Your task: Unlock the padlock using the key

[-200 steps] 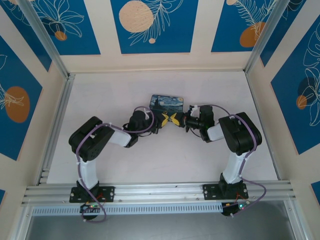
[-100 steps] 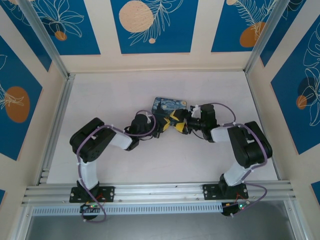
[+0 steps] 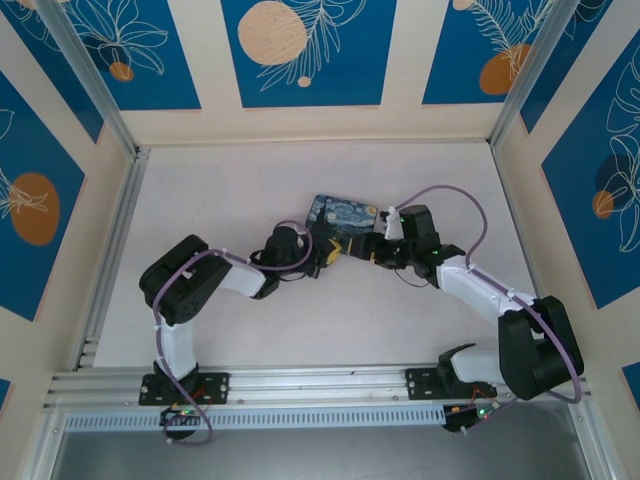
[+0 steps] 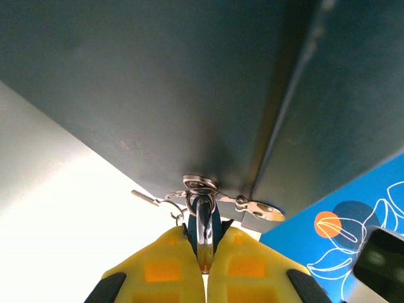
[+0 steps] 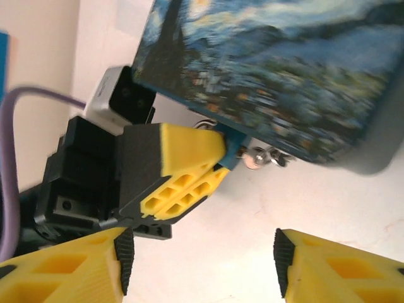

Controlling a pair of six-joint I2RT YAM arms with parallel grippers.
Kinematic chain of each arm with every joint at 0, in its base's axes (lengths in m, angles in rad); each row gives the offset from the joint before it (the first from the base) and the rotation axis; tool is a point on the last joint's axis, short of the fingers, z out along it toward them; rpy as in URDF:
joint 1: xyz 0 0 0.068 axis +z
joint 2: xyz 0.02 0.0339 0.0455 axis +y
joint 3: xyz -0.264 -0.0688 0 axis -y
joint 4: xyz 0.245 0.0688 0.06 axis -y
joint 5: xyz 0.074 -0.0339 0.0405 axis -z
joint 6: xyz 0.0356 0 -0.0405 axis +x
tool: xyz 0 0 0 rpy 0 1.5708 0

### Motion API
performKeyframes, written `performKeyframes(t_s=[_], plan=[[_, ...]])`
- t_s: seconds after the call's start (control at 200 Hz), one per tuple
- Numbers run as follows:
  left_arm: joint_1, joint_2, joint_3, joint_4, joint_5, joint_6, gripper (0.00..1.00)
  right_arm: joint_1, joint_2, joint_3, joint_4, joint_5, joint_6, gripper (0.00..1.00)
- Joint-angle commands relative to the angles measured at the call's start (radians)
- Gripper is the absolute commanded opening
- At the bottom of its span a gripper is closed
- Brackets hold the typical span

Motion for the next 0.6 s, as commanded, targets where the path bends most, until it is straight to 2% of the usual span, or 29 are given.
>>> performKeyframes(t_s=[0.0, 0.075, 0.22, 0.595], plan=[[-0.004, -0.048, 0.041, -0.067, 0.051, 0.001, 0.00, 0.083, -0.005, 0.056, -0.160, 0.216, -0.270, 0.53], [-0.005, -0.058, 0.050, -0.104, 0.060, 0.000, 0.00, 0.134, 0.017, 0.078, -0.164, 0.284, -0.340, 0.45], [-0.005, -0.070, 0.070, -0.167, 0.080, 0.001, 0.00, 0.174, 0.069, 0.113, -0.175, 0.364, -0.408, 0.37], [-0.004, -0.096, 0.079, -0.197, 0.105, 0.002, 0.00, 0.205, 0.151, 0.157, -0.162, 0.398, -0.418, 0.35]])
